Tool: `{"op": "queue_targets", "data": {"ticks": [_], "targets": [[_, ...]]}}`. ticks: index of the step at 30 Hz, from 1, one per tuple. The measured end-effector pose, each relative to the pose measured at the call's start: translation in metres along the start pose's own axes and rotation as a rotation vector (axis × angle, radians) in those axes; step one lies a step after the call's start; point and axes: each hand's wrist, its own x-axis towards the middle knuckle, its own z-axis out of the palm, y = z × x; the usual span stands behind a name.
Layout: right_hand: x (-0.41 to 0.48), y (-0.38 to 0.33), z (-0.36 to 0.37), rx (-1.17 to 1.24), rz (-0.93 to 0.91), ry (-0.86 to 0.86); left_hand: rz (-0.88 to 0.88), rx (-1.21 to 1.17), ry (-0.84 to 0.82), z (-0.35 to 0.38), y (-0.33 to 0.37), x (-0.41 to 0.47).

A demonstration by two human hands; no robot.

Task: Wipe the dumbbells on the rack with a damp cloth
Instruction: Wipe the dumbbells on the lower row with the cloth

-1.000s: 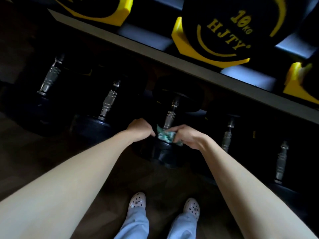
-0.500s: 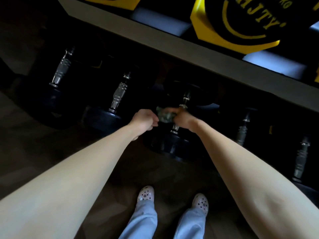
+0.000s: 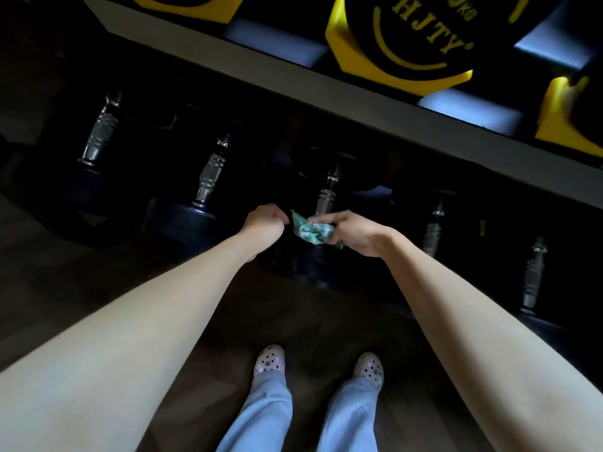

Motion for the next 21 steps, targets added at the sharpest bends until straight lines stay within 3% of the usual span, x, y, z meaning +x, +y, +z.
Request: {"op": "queue_targets", "data": {"ticks": [7,14,16,21], "targets": [[-0.043,0.003,-0.001,0.017,-0.073,0.019,0.057,0.117,-0.105,0.011,0.004,-0.021],[-0.074,0.014,-0.006,-0.012,-0.053,-0.004,0.023,0.045,-0.083,0.016,0.003,-0.039],[-0.082,0.011,-0.012,0.089,-0.032,-0.076,-0.003,0.022,-0.084,0.014,0.003,-0.047],[-0.096,-0.009,-0.010,0.683,-0.040,-0.151,-0.033,-0.134,0.007,-0.012,0.013,-0.056]]}}
